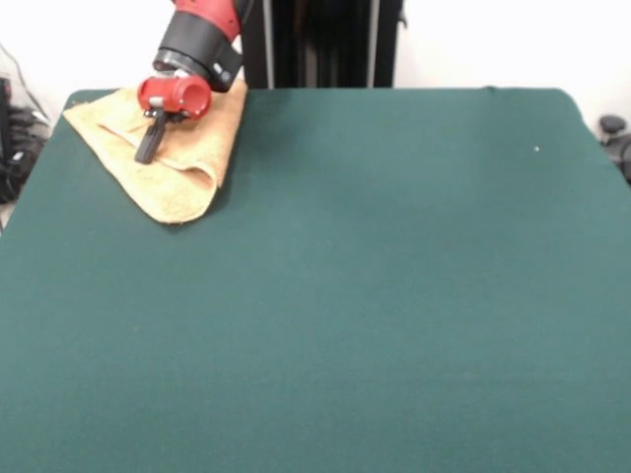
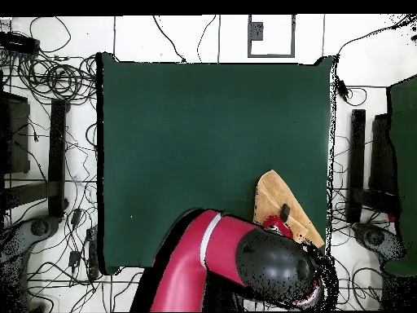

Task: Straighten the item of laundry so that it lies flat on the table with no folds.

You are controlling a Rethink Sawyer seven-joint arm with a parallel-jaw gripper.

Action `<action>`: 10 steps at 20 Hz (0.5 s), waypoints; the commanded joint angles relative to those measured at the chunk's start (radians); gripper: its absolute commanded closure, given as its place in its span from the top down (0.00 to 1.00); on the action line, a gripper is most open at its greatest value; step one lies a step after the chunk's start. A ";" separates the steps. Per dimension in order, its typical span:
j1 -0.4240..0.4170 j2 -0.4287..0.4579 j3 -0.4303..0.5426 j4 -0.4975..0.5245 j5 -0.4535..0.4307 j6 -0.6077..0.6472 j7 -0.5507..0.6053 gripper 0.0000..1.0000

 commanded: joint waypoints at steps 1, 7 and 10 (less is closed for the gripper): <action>0.027 0.058 -0.073 -0.106 -0.225 -0.060 -0.144 0.00; 0.022 0.049 -0.075 -0.130 -0.263 -0.005 -0.145 0.00; 0.024 0.041 -0.073 -0.138 -0.284 0.028 -0.137 0.00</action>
